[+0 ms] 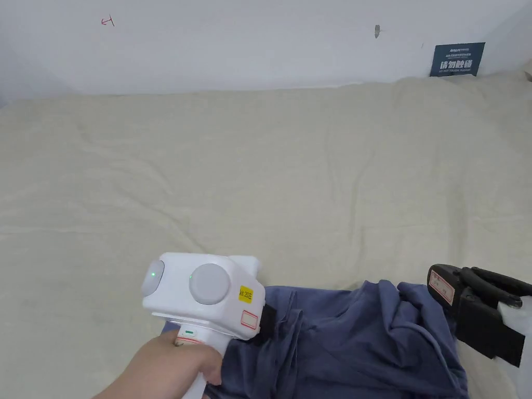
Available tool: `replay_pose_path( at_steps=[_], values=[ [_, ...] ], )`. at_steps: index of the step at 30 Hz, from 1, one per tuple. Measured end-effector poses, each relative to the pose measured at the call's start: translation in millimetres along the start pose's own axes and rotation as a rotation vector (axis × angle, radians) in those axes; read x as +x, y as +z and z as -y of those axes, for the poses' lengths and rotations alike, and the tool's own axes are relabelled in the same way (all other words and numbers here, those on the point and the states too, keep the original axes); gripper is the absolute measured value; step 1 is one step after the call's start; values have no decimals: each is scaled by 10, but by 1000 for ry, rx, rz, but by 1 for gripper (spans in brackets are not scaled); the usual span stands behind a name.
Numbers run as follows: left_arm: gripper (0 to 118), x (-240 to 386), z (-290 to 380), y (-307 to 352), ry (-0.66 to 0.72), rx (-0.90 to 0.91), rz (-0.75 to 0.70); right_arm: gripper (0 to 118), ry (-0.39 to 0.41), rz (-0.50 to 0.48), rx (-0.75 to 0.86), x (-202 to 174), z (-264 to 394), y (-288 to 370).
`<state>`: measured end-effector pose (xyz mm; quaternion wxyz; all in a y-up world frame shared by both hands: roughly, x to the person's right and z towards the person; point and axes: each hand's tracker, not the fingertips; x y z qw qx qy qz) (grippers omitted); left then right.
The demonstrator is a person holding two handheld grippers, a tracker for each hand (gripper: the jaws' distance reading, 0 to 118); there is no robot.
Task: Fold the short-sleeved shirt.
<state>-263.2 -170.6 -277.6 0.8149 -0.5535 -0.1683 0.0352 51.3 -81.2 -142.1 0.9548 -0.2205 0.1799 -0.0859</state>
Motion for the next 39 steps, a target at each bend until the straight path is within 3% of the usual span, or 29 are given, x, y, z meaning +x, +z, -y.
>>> replay_pose_path(
  at_steps=[3, 7, 9, 12, 14, 18, 21, 22, 24, 25, 26, 28, 33, 35, 37, 39],
  values=[
    [0, 124, 10, 35, -10, 14, 80, 0, -1, -4, -5, -18, 5, -28],
    [0, 185, 43, -6, 69, -49, 521, 0, -10, -21, -4, -60, -24, -37],
    [0, 166, 68, 113, 113, 25, 654, 0, -12, -32, 2, -74, -46, -19],
    [0, -32, 55, 483, 115, 191, 603, 0, -5, -36, 6, -81, -80, -2],
    [0, -282, 47, 756, 149, 263, 476, 0, 4, -31, 9, -79, -98, 3],
    [0, -956, -7, 949, 238, 108, -94, 0, 1, -27, 12, -65, -125, 3],
    [0, -1515, 100, 880, 227, 59, 129, 0, -3, -29, 10, -70, -119, -16],
    [8, -1700, 158, 824, 283, 20, 278, 0, -2, -26, 6, -79, -114, -30],
    [76, -1975, 312, 755, 347, 27, 469, 0, 1, -19, -8, -102, -106, -58],
    [111, -2035, 370, 741, 365, 36, 471, 0, 3, -17, -16, -114, -105, -68],
    [117, -2080, 418, 706, 377, 41, 478, 0, 5, -14, -21, -125, -103, -73],
    [118, -2177, 464, 633, 363, 94, 498, 0, 9, -8, -26, -139, -98, -75],
    [118, -2136, 534, 141, 444, -7, 674, 0, 6, 6, -43, -162, -101, -126],
    [118, -2051, 450, 89, 415, 80, 781, 0, 2, 7, -46, -186, -105, -141],
    [118, -1954, 419, -63, 520, 23, 883, 0, 5, 5, -47, -211, -109, -151],
    [118, -1768, 407, -164, 498, -1, 888, 0, 14, 3, -55, -230, -113, -176]
  ],
)
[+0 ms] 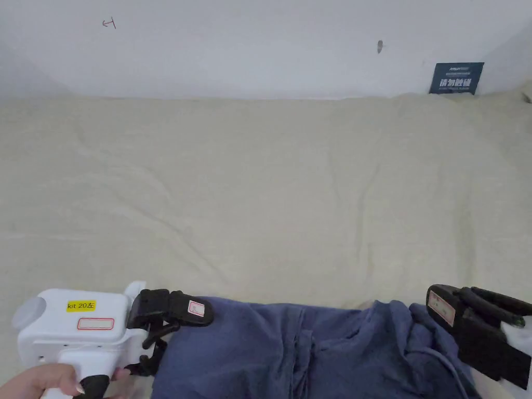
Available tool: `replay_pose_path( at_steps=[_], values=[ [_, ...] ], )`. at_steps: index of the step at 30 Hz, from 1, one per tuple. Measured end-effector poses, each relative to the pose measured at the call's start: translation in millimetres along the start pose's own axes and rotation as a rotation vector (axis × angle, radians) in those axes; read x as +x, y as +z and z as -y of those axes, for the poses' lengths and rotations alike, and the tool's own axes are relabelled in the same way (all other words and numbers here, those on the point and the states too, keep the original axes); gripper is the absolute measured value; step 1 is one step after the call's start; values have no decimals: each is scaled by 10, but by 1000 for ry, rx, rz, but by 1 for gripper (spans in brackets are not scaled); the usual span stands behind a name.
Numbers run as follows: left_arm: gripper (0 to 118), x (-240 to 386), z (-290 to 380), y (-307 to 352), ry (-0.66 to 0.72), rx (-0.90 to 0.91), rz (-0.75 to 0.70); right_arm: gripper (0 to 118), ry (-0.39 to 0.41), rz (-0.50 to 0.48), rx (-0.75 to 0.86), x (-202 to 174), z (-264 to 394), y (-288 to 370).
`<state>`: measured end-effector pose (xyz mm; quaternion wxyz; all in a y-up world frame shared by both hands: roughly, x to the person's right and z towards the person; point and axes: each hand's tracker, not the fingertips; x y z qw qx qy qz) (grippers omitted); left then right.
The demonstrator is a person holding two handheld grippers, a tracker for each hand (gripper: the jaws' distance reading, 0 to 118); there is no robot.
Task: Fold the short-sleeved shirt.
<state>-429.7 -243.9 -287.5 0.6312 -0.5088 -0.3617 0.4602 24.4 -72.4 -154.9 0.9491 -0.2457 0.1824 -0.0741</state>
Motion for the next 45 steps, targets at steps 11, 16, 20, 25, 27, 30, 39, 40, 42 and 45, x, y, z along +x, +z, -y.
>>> replay_pose_path(
  at_steps=[11, 16, 20, 25, 27, 30, 39, 40, 42, 45],
  values=[
    [15, 426, 149, -50, -230, 26, -476, 0, -1, -25, -34, 17, 44, -66],
    [15, 814, 235, 18, -366, 69, -637, 0, -10, -35, -31, 37, 49, -46],
    [15, 1139, 285, 321, -468, 102, -840, 0, -12, -44, -27, 66, 38, -37],
    [15, 1346, 376, 583, -625, 115, -1360, 0, -28, -57, -10, 128, 28, 2],
    [15, 1302, 378, 558, -536, 79, -1305, 0, -35, -56, -4, 153, 38, 15],
    [15, 1414, 401, 422, -522, 80, -1250, 0, -53, -59, -5, 194, 59, 31],
    [18, 1733, 407, -850, -492, -74, -815, 0, -68, -43, 6, 286, 83, 177],
    [32, 1702, 412, -982, -488, -90, -803, 0, -70, -40, 6, 293, 86, 185],
    [105, 1616, 392, -1161, -447, -106, -696, 0, -78, -37, 4, 301, 93, 196],
    [112, 1588, 379, -1199, -358, -45, -541, 0, -86, -40, 4, 310, 106, 208]
  ],
)
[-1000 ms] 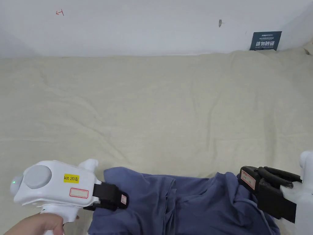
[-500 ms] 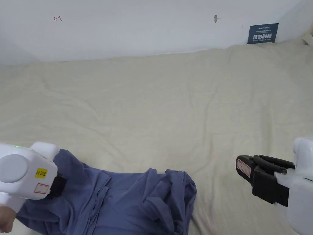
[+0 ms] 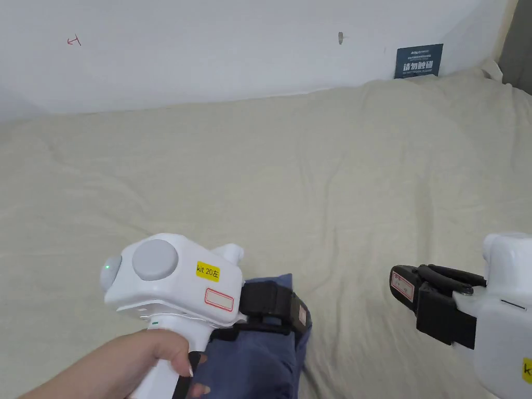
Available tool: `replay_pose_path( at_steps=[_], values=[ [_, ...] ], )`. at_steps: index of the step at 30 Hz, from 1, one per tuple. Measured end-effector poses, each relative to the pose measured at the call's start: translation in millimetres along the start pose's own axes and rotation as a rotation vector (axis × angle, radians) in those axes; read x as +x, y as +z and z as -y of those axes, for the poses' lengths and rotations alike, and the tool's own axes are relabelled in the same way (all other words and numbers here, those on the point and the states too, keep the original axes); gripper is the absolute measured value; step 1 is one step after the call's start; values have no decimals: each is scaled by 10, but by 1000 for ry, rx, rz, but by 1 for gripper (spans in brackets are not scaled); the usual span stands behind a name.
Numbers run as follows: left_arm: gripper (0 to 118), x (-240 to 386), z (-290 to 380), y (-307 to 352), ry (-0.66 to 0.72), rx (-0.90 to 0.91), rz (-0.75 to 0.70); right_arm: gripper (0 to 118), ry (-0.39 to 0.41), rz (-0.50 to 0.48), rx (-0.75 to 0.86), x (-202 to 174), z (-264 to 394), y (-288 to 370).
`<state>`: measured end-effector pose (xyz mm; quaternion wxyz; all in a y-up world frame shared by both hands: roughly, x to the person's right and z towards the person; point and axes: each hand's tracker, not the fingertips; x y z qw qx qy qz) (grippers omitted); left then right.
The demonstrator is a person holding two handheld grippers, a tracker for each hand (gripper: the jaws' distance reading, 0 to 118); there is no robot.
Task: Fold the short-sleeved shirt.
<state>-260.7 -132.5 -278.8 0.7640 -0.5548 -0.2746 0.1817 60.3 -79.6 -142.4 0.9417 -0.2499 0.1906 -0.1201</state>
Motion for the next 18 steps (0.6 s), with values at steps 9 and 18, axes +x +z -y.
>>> replay_pose_path(
  at_steps=[9, 18],
  values=[
    [99, -128, 81, 856, -85, 226, -188, 0, 0, -8, 0, 8, -1, -45],
    [1, -174, 222, 236, -139, 108, -209, 0, -3, -11, -17, -3, 37, -72]
  ],
)
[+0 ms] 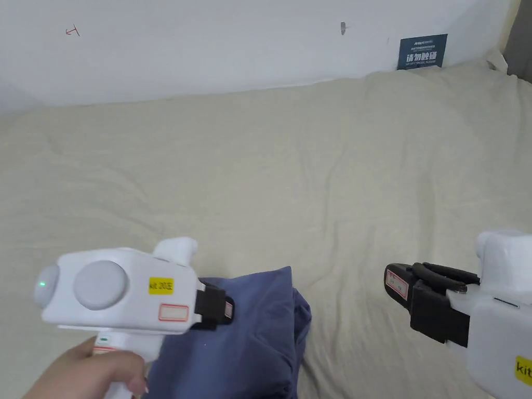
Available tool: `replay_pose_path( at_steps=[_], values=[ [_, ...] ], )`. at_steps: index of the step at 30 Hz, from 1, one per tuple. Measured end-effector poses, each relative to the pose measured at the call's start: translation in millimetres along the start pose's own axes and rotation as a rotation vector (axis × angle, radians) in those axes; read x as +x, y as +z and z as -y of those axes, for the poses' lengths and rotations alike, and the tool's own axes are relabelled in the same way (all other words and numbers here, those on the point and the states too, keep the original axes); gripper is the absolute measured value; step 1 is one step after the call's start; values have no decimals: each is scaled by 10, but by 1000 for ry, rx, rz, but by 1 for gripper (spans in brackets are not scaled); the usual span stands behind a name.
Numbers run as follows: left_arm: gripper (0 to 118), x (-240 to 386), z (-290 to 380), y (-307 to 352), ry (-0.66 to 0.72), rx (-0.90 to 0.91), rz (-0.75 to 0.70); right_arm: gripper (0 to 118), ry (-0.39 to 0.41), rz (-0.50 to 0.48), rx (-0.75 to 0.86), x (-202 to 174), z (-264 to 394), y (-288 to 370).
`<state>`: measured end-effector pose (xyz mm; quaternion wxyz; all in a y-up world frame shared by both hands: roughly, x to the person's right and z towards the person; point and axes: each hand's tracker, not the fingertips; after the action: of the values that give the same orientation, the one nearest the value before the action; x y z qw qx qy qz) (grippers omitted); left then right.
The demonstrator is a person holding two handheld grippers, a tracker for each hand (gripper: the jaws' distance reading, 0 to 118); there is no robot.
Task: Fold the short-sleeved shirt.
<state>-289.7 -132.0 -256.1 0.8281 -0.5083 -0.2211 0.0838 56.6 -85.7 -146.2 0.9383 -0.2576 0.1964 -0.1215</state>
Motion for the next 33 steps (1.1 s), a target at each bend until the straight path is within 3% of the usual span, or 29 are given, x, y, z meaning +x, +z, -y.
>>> replay_pose_path(
  at_steps=[9, 13, 18, 20, 23, 26, 30, 33],
  values=[
    [1, 356, 117, -589, -96, -56, -64, 0, 32, 36, -8, 7, 15, 32],
    [1, 497, 123, -567, -88, -41, 33, 0, 16, 29, -14, 4, 17, 16],
    [1, 529, 164, -662, -90, -81, 47, 0, 10, 11, -8, -59, -26, 49],
    [1, 488, 144, -573, -28, -51, 97, 0, -11, -7, -3, -67, -64, 86],
    [1, 440, 75, -124, 55, 141, 230, 0, -47, -41, 37, -59, -149, 202],
    [1, 414, 100, 553, 9, 400, 179, 0, -31, -31, 121, -90, -280, 355],
    [1, 423, 458, 1470, -42, 853, -122, 0, 5, -17, 286, -171, -412, 579],
    [1, 471, 785, 1835, -81, 1113, -409, 0, 142, 72, 476, -308, -385, 749]
  ],
)
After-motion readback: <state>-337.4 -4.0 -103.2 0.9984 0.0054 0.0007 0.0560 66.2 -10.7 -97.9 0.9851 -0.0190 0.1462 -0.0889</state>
